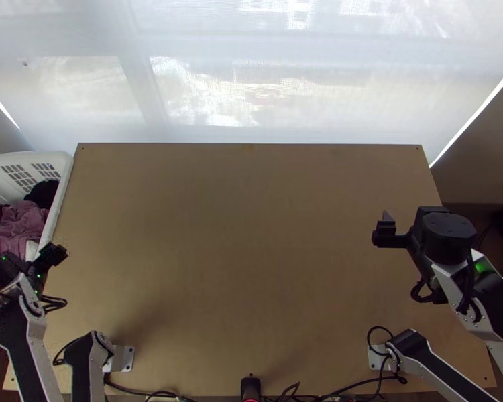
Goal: Fold the t-shirt
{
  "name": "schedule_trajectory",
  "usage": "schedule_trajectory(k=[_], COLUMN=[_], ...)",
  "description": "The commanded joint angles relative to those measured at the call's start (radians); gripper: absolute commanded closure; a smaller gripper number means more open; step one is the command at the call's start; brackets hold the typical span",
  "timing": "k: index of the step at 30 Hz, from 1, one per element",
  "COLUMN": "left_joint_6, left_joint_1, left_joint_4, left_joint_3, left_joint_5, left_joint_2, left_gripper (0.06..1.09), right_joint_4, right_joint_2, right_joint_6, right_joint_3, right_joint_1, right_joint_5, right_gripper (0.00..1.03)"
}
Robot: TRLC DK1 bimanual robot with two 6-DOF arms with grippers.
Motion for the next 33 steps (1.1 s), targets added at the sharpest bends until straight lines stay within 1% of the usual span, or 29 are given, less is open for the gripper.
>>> schedule_trajectory(k=[1, 2, 5, 7, 9, 14, 20, 22, 25, 29, 33], left_joint_6=[-0.034, -0.015, 0.129, 0.255, 0.291, 0.293, 0.298, 0.301, 0.301, 0.296, 0.299], left_joint_1=[0.047, 0.059, 0.087, 0.124, 0.147, 0.188, 0.222, 0.220, 0.213, 0.209, 0.200], left_joint_4=[-0.030, -0.039, -0.057, -0.053, -0.051, -0.007, 0.049, 0.066, 0.082, 0.098, 0.121], left_joint_3=[0.237, 0.280, 0.387, 0.444, 0.499, 0.565, 0.610, 0.614, 0.614, 0.613, 0.617], left_joint_5=[-0.085, -0.099, -0.200, -0.206, -0.206, -0.209, -0.209, -0.209, -0.209, -0.214, -0.257], left_joint_2=[0.363, 0.410, 0.564, 0.654, 0.735, 0.906, 1.090, 1.128, 1.173, 1.226, 1.278], left_gripper=[0.11, 0.11, 0.11, 0.11, 0.11, 0.11, 0.11, 0.11, 0.11, 0.11, 0.12], right_joint_4=[-0.094, -0.106, -0.136, -0.152, -0.171, -0.208, -0.211, -0.217, -0.209, -0.198, -0.200], right_joint_2=[-0.028, -0.042, -0.080, -0.094, -0.097, -0.099, -0.117, -0.119, -0.119, -0.109, -0.109], right_joint_6=[-0.004, -0.002, 0.004, 0.005, 0.004, 0.002, -0.008, -0.027, 0.004, 0.005, -0.008], right_joint_3=[0.002, -0.007, -0.035, -0.042, -0.039, -0.012, 0.007, 0.011, 0.021, 0.004, -0.002], right_joint_1=[0.003, 0.003, 0.003, 0.002, 0.000, -0.002, 0.002, 0.011, 0.012, 0.008, 0.005], right_joint_5=[0.004, 0.003, 0.003, 0.003, 0.004, 0.004, 0.003, 0.001, -0.023, -0.025, -0.042], right_gripper=[0.05, 0.05, 0.05, 0.05, 0.05, 0.05, 0.05, 0.05, 0.05, 0.05, 0.05])
